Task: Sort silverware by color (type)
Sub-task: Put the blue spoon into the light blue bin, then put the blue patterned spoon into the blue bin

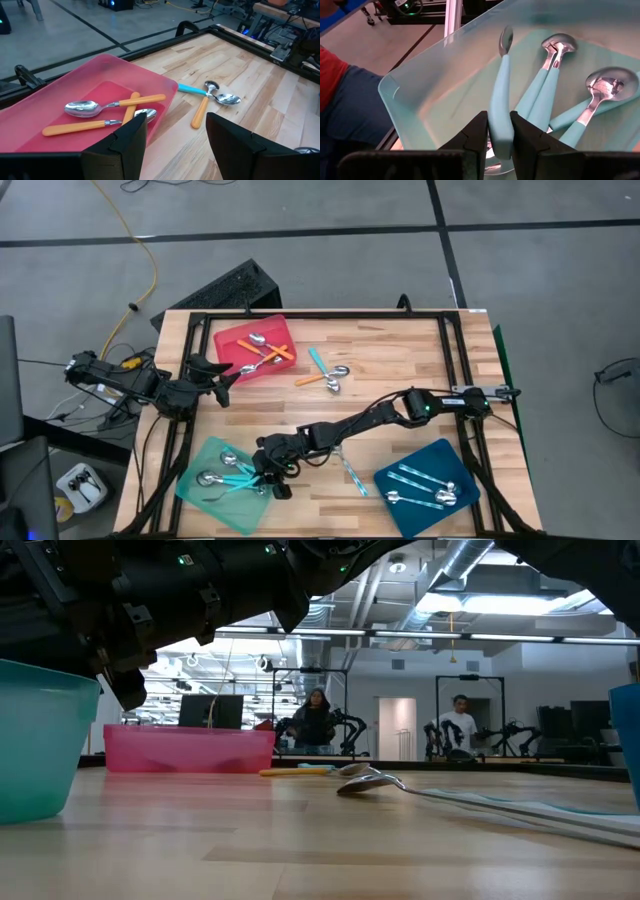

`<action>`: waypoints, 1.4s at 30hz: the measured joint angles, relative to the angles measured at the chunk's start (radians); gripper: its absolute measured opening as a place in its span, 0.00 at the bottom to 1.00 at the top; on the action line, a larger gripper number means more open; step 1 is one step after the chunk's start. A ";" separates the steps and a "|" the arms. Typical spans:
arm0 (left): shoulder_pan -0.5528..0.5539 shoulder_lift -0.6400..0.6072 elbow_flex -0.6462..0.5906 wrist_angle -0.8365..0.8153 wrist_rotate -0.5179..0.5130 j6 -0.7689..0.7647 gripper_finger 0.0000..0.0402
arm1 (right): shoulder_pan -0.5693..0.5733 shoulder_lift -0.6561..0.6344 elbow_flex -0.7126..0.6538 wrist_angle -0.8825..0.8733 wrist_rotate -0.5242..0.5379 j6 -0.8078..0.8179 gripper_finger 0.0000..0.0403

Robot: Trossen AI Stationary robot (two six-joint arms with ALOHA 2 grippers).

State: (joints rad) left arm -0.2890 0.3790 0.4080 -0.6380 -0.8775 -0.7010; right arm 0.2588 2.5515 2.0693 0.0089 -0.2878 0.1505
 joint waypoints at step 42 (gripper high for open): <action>0.000 0.000 0.000 0.000 0.001 0.001 0.47 | -0.012 -0.011 0.235 -0.248 0.000 -0.175 0.36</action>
State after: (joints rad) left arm -0.2890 0.3786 0.4076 -0.6384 -0.8761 -0.7004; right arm 0.2468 2.5406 2.3039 -0.2392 -0.2874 -0.0240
